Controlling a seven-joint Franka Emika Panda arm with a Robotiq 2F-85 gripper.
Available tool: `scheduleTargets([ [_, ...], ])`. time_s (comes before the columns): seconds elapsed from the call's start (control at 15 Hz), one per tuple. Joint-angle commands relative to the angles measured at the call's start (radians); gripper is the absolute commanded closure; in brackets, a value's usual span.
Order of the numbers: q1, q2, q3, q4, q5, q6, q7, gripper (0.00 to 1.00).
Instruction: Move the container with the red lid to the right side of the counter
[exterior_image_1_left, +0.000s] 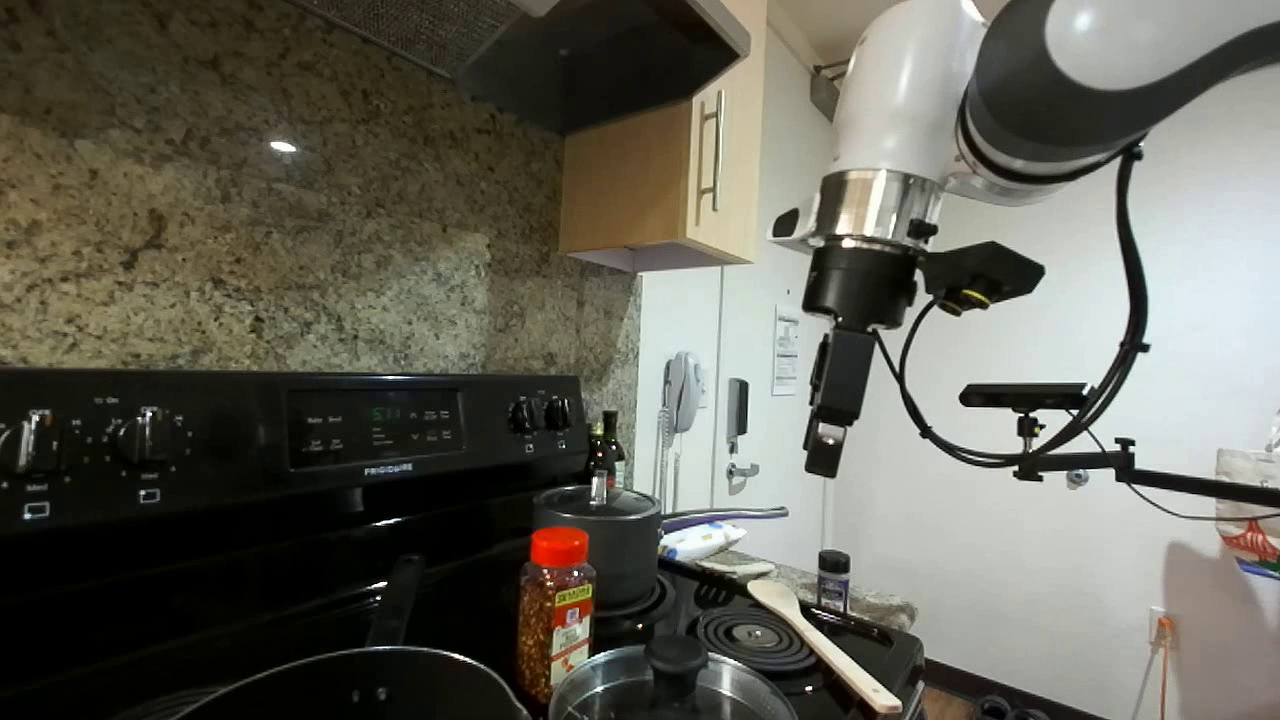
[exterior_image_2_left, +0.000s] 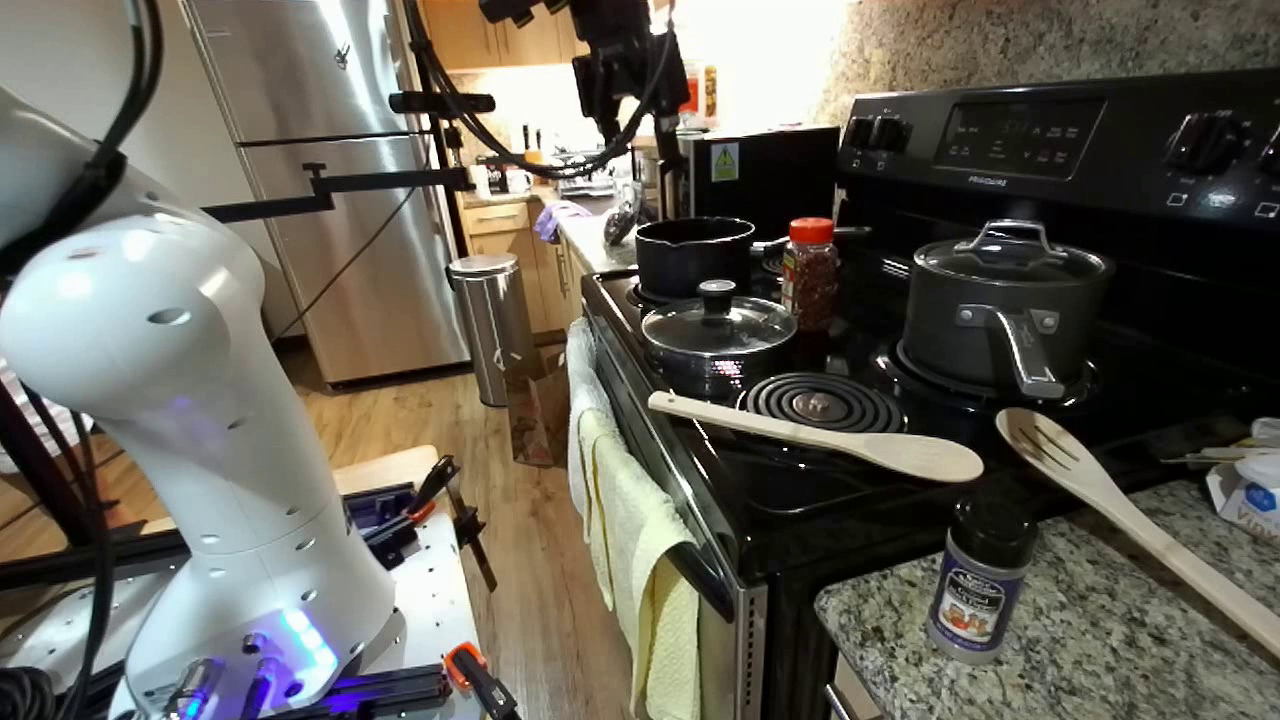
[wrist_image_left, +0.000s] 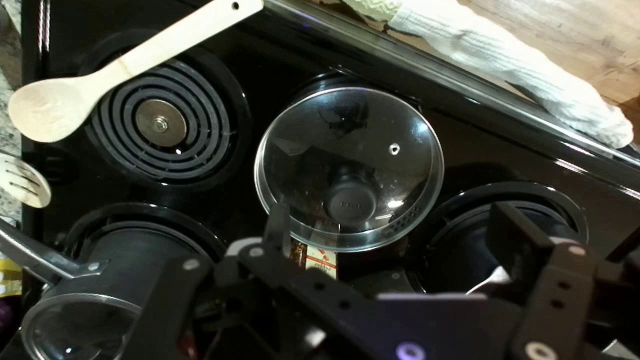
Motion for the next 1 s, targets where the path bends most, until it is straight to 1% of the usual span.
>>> scheduleTargets([
  [0.0,-0.015,0.122,0.013,0.090,-0.020,0.020,0.031,0.00],
  [0.2,-0.019,0.191,0.007,0.137,-0.011,0.030,0.045,0.00],
  [0.4,-0.024,0.266,0.012,0.188,-0.021,0.069,0.053,0.00],
  [0.67,-0.018,0.407,0.036,0.305,-0.040,0.114,0.090,0.00],
  [0.93,-0.016,0.556,0.064,0.427,-0.128,0.146,0.217,0.00],
])
